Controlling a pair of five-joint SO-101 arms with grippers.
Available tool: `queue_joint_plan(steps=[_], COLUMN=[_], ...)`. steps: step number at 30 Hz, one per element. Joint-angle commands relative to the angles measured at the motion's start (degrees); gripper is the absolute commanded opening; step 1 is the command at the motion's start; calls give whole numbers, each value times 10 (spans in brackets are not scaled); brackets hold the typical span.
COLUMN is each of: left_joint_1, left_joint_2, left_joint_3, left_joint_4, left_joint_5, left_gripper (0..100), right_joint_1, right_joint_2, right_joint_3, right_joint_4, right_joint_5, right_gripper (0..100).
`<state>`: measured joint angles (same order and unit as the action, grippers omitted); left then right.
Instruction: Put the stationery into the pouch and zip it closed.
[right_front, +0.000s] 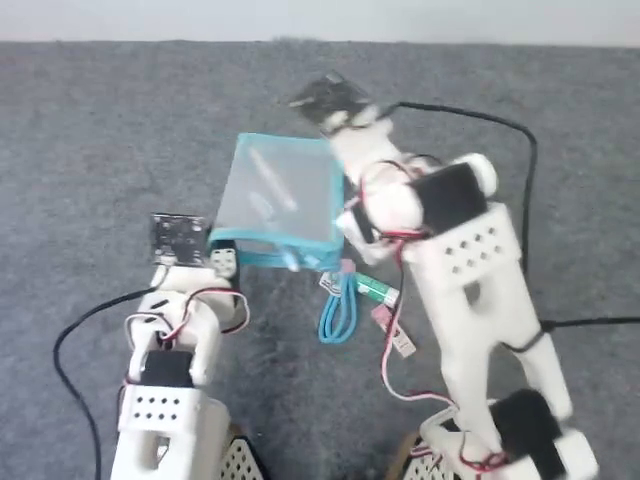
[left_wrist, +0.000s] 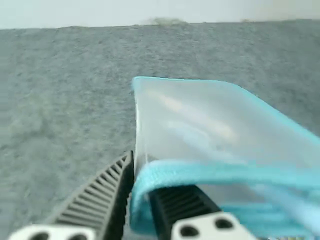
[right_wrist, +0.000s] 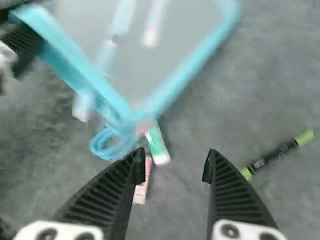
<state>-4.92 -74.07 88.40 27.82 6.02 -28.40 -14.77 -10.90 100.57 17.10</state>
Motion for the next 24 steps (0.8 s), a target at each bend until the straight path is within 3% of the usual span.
queue_joint_plan(steps=[1, 4, 8, 10, 16, 18, 22, 24], left_joint_1=[-58, -70, 71, 104, -72, -80, -29, -46], left_joint_2=[-9, -4, -6, -9, -5, -5, -9, -9], left_joint_3=[-52, -56, -41, -36, -73, -73, -63, -63], left_joint_4=[-11, -10, 26, 28, 26, 26, 26, 25], left_joint_5=[39, 42, -34, -34, 37, 40, 18, 20], left_gripper=[12, 12, 12, 12, 12, 12, 12, 12], right_joint_1=[45, 65, 66, 66, 66, 59, 19, 7], right_joint_2=[-48, -53, -48, -48, -48, -48, -48, -48], right_joint_3=[95, 198, 304, 336, 383, 398, 431, 446], right_joint_4=[-15, -77, -155, -182, -210, -224, -233, -233], right_joint_5=[25, 24, 19, 19, 24, 21, 18, 13], right_gripper=[199, 199, 199, 199, 199, 199, 199, 199])
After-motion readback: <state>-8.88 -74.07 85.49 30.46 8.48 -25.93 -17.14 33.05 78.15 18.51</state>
